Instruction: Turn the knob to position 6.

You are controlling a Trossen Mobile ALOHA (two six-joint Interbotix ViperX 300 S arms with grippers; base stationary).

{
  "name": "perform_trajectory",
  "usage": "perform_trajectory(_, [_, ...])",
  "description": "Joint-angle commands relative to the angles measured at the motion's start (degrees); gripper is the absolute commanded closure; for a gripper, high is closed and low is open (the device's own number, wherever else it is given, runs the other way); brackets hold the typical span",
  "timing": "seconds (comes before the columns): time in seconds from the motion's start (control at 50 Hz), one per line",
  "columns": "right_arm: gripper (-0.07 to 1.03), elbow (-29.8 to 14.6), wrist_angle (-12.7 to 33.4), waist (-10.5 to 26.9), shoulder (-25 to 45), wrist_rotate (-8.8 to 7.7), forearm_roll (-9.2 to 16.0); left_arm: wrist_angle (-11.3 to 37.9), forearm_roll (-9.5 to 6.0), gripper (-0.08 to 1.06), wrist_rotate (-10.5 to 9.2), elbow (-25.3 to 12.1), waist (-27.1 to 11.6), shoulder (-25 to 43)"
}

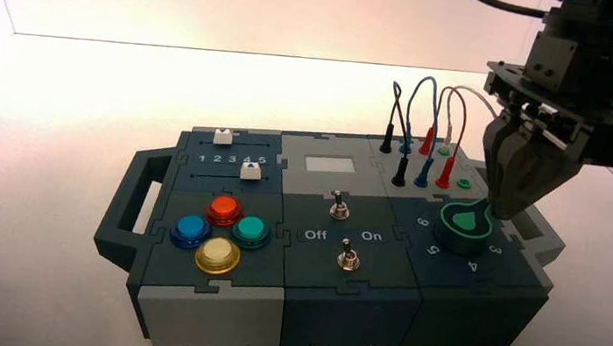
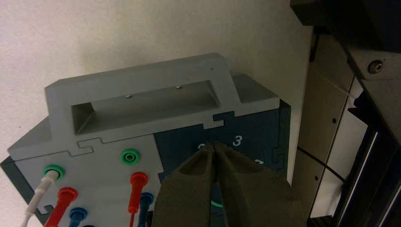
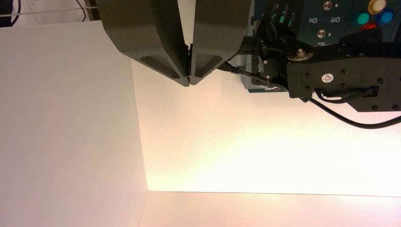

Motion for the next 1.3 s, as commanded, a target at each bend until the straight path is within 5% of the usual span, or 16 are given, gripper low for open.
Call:
perform_trajectory(0.02, [0.99,-1.58,-0.79,-0.35,1.32,0.70,-0.09,-0.09,0.26,1.01,0.53,0.09,0.00,-1.23])
perform_trajectory(1.3, [0.99,-0.97,-1.05,-0.35,1.67,0.70,0.26,-1.32,1.67,1.01,1.49,2.55,3.52,-2.90])
